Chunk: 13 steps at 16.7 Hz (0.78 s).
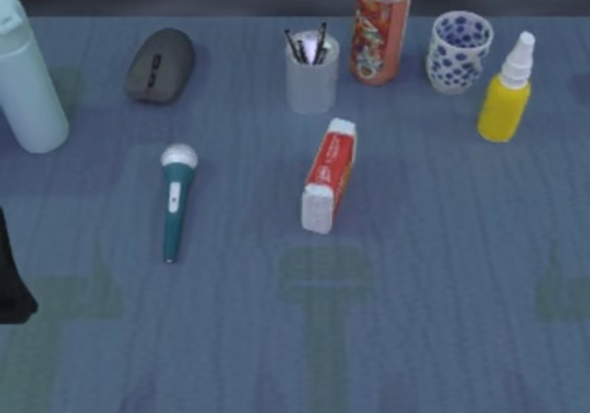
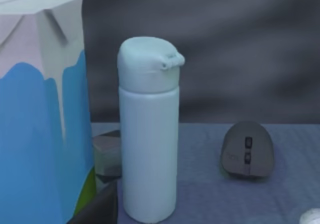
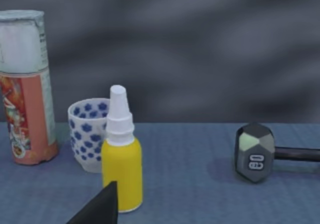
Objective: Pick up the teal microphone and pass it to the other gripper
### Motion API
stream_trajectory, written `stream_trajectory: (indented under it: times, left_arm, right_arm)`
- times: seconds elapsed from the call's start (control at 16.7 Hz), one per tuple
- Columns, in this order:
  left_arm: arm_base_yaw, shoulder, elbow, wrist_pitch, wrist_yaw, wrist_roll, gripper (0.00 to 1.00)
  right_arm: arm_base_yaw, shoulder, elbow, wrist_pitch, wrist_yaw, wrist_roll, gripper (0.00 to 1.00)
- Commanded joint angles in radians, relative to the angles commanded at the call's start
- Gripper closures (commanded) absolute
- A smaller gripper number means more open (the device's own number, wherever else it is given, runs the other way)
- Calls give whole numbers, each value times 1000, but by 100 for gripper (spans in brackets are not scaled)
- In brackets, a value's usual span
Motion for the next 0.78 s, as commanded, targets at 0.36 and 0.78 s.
stream_trajectory:
  times: [0.36,0.78]
  left_arm:
    - [-25,104,96,-59,-1,-23,0]
    - [-126,685,504,-327,-12,-119,0]
  right_arm:
    - [0,0,0,0,0,0,0]
    - [0,0,0,0,0,0,0]
